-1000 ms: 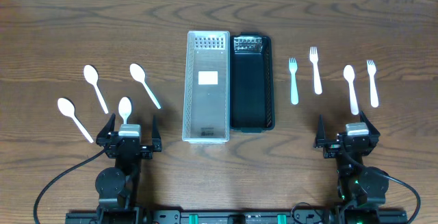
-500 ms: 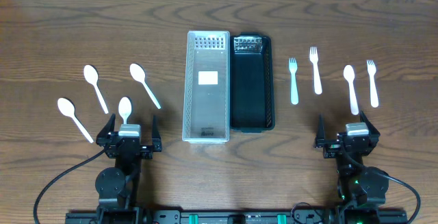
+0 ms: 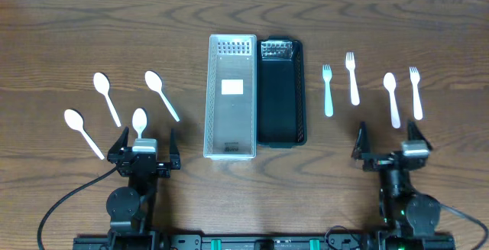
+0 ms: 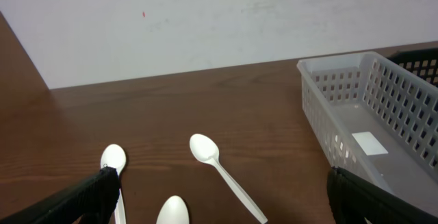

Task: Pack container
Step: 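Move the right gripper to the white spoon on the right and grasp it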

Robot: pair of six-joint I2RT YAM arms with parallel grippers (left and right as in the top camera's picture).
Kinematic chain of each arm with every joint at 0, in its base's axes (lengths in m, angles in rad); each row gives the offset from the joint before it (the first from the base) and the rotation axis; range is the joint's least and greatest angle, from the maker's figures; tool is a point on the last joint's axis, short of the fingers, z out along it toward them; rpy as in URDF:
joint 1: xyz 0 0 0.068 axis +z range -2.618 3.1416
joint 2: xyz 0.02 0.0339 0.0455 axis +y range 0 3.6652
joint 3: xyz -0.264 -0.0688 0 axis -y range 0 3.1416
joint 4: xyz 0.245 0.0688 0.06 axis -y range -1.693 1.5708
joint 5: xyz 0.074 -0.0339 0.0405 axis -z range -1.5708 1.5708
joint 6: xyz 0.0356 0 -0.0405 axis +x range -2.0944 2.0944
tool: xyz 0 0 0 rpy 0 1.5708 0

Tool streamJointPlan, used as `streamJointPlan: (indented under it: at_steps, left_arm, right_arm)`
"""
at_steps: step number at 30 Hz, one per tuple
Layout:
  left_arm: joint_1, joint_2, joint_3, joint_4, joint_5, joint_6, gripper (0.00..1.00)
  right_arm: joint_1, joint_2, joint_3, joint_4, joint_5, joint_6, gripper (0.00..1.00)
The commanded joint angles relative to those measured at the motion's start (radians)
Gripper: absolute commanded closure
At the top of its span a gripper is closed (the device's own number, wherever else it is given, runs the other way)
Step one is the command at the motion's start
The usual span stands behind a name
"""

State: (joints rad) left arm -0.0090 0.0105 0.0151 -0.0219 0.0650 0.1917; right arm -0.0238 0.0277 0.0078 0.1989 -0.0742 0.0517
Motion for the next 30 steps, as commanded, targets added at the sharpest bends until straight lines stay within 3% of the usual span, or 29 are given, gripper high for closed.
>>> streamJointPlan:
  at_steps: [1,6,11,17,20,24,30]
  left_arm:
    - [-0.003,0.001,-0.011,-0.042,0.025,0.014,0.02]
    - [-0.003,0.001,-0.011,-0.042,0.025,0.014,0.02]
    - [-0.003,0.001,-0.011,-0.042,0.025,0.014,0.02]
    - [-0.003,0.001,-0.011,-0.042,0.025,0.014,0.02]
    - [-0.003,0.001,-0.011,-0.042,0.025,0.014,0.02]
    - [-0.003,0.001,-0.011,-0.042,0.025,0.014,0.02]
    - [-0.003,0.001,-0.011,-0.042,0.025,0.014,0.02]
  right_arm:
    - [-0.009,-0.002,0.035,0.027,0.011,0.086,0.01]
    - [-0.009,0.078,0.219,-0.177,0.017,0.131,0.01]
    - [-0.009,0.33,0.52,-0.457,0.002,0.141,0.01]
    - [-0.009,0.633,0.843,-0.708,-0.304,0.031,0.01]
    - [-0.009,0.722,0.898,-0.712,-0.275,0.012,0.01]
    - [-0.009,0.855,0.982,-0.768,-0.114,0.234,0.01]
    - [-0.012,1.17,1.238,-1.06,-0.109,0.178,0.01]
